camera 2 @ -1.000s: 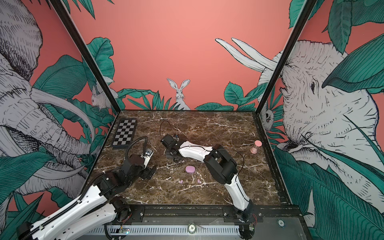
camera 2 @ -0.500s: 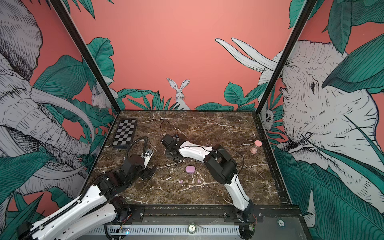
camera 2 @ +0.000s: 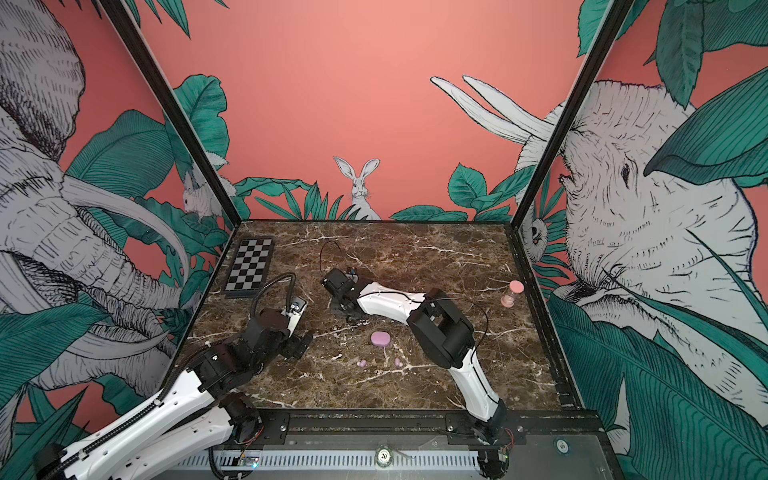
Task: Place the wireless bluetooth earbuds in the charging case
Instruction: 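Lower the held white earbud into the case's empty slot with the right gripper, then open the right gripper and lift it away from the case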
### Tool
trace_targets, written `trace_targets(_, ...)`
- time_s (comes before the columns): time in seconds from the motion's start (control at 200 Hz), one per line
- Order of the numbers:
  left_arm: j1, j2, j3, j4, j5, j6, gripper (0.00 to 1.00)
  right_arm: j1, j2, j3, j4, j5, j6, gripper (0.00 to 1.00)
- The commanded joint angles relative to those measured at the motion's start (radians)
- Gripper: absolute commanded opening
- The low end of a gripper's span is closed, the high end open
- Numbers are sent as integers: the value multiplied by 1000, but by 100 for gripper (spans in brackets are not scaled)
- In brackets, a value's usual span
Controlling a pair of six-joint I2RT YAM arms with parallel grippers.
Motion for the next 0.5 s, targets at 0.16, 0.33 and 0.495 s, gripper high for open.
trace_targets(0.16, -4, 0, -4, 9, -14, 7, 99, -8, -30, -11, 8, -20, 23, 30)
trace_targets(0.33, -4, 1, -4, 9, -14, 8, 99, -7, -58, -18, 21, -31, 32, 33)
trace_targets(0.495, -3, 3, -4, 9, -13, 9, 99, -5, -76, -18, 27, -53, 39, 36)
